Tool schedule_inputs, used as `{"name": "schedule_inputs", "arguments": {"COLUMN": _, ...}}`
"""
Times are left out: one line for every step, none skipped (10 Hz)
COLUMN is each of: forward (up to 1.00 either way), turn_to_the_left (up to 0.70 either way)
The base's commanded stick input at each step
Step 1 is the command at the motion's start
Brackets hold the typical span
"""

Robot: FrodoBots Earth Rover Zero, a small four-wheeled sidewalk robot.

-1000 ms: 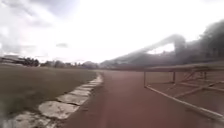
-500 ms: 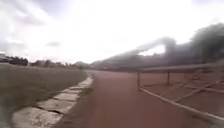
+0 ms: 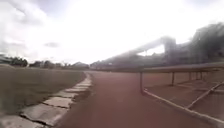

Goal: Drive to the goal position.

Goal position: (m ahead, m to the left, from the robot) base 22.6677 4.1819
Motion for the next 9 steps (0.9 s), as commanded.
{"name": "schedule_inputs", "arguments": {"forward": 0.7, "turn_to_the_left": 0.0}}
{"name": "schedule_inputs", "arguments": {"forward": 0.7, "turn_to_the_left": 0.0}}
{"name": "schedule_inputs", "arguments": {"forward": 0.7, "turn_to_the_left": 0.0}}
{"name": "schedule_inputs", "arguments": {"forward": 0.7, "turn_to_the_left": 0.0}}
{"name": "schedule_inputs", "arguments": {"forward": 0.7, "turn_to_the_left": 0.0}}
{"name": "schedule_inputs", "arguments": {"forward": 0.7, "turn_to_the_left": 0.0}}
{"name": "schedule_inputs", "arguments": {"forward": 0.7, "turn_to_the_left": 0.0}}
{"name": "schedule_inputs", "arguments": {"forward": 0.7, "turn_to_the_left": 0.0}}
{"name": "schedule_inputs", "arguments": {"forward": 0.7, "turn_to_the_left": 0.0}}
